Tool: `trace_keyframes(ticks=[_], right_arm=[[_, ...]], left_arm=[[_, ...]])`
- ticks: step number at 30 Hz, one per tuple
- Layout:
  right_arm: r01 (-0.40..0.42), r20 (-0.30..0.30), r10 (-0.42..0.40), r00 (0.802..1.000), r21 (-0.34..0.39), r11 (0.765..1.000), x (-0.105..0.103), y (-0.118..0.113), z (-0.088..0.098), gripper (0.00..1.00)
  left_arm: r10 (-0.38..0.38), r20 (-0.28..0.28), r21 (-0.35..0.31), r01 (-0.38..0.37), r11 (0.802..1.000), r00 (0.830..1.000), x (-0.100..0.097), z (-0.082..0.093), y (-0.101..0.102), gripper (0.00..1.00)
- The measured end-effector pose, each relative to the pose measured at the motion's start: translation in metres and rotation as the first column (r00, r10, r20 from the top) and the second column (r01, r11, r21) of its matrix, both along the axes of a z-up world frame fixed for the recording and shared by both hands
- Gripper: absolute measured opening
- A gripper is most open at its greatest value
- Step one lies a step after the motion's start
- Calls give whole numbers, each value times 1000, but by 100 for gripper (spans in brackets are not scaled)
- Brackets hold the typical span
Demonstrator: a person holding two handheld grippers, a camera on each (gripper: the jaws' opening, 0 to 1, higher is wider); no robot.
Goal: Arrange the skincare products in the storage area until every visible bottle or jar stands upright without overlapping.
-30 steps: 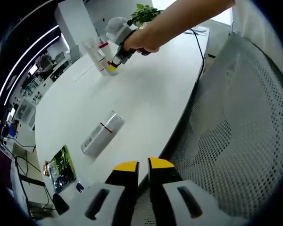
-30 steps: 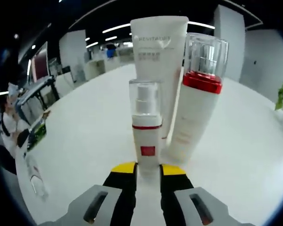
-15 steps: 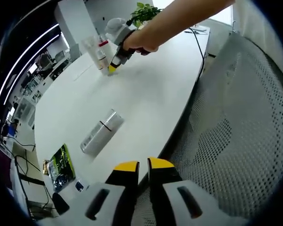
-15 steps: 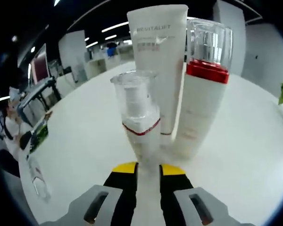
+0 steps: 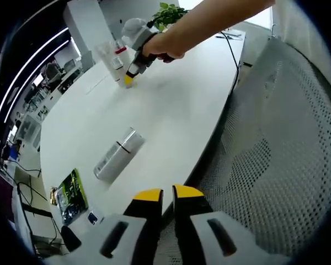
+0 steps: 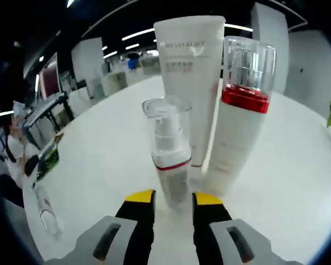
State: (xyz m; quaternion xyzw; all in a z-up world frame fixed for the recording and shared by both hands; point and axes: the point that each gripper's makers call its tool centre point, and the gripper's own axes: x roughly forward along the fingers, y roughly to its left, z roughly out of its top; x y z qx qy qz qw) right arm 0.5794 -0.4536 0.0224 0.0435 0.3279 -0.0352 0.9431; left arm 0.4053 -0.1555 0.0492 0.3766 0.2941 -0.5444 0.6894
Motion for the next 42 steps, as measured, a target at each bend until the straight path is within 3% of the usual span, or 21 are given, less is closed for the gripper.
trace_keyframes(ticks=[6, 12, 19, 22, 24, 26, 27, 30, 32, 33, 38, 41, 42], right_arm=[[-54, 35, 55, 998, -30, 998, 10, 4, 10, 33], [-52, 34, 53, 998, -30, 998, 8, -2, 12, 18], [-70, 36, 71, 997, -21, 997, 5, 5, 12, 18], [-126, 40, 127, 991, -22, 992, 2, 12, 12, 18], [-210, 52, 209, 977, 9, 978, 0, 25, 11, 18], [-283, 36, 284, 958, -37, 959, -3, 29, 11, 18], [-343, 33, 345, 938, -47, 938, -4, 35, 10, 18], [-413, 33, 412, 910, -1, 911, -8, 43, 9, 19], [-413, -9, 413, 911, 0, 911, -13, 37, 3, 18], [-412, -59, 411, 910, -12, 911, -18, 32, -4, 18], [-351, -16, 352, 936, 25, 936, -21, 33, -2, 34], [-318, -19, 318, 948, 23, 948, -25, 35, -1, 35], [-273, -2, 274, 962, 38, 961, -24, 37, 4, 36]], left_arm=[[0, 0, 1, 0, 1000, 1000, 0, 0, 0, 3], [0, 1, 1, 0, 1000, 1000, 0, 0, 0, 3], [0, 1, 1, 0, 1000, 1000, 0, 0, 0, 3], [0, 1, 0, 0, 1000, 1000, 0, 0, 0, 3], [-2, 1, -1, 2, 1000, 1000, 0, 0, 0, 3], [-3, 2, -1, 3, 1000, 1000, 0, 0, 0, 3], [-4, 0, -2, 4, 1000, 1000, 0, 0, 0, 3], [-7, 1, -2, 7, 1000, 1000, -1, 0, -1, 3], [-8, 2, -2, 8, 1000, 1000, -1, 0, -1, 3], [-8, 2, -2, 8, 1000, 1000, -1, 1, -1, 3], [-5, 3, -3, 5, 1000, 1000, 0, 1, -1, 3], [-4, 3, -3, 4, 1000, 1000, 0, 1, 0, 3], [-4, 5, -2, 4, 1000, 1000, 0, 1, 0, 3]])
